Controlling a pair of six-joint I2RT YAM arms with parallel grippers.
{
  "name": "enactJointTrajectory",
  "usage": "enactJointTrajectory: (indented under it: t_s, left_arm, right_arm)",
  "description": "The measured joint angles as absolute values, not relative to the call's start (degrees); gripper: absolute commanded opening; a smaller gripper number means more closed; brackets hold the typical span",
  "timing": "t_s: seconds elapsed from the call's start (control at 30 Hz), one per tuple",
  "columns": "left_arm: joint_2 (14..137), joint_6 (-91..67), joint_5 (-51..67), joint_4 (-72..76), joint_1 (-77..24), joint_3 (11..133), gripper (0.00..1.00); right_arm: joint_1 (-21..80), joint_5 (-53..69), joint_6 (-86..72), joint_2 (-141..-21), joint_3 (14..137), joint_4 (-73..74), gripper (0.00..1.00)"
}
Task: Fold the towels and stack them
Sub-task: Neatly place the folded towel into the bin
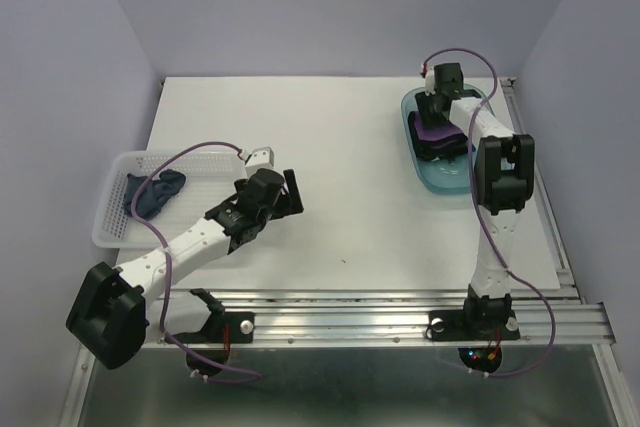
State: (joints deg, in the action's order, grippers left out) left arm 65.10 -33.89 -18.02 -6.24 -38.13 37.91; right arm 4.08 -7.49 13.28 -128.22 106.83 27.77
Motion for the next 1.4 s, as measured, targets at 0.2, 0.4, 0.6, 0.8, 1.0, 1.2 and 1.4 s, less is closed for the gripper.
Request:
enactJointTrajectory:
  t_s: [0.2,0.4,0.6,0.8,1.0,1.2,1.4]
  left_arm:
    - [65.10,-33.89,-18.02,-6.24,-38.13,37.91,0.99]
    - [64.84,-33.89,-18.00,-6.24,-38.13,37.91,0.99]
    - [62.37,-33.91,-18.00,-6.22,-38.13,37.91,0.99]
    - [59.75,-34.35,-18.04,-6.26,-38.13,37.91,0.99]
    - [57.12,-35.03,-18.61,-6.70,-38.13,37.91,0.99]
    - [56.66,-36.36,-20.67,-9.21,-37.93,38.15,0.99]
    - [57.23,-37.19,-23.00,-13.08,-35.81,42.44,0.99]
  right_arm:
    - [4.08,-8.19,12.29,-127.98,106.85,27.03,0.70]
    - [4.08,-6.59,11.77,-120.68,102.15,26.44,0.82]
    - [4.08,-5.61,10.63,-108.31,93.01,23.03,0.84]
    - [4.10,-4.47,7.18,-107.87,88.82,20.51,0.87]
    - [4.08,-6.44,4.51,-112.12,87.15,20.97,1.00]
    - [4.08,-8.45,2.72,-113.93,87.13,21.12,1.00]
    - [4.08,-8.62,1.76,-112.75,86.02,21.12,1.00]
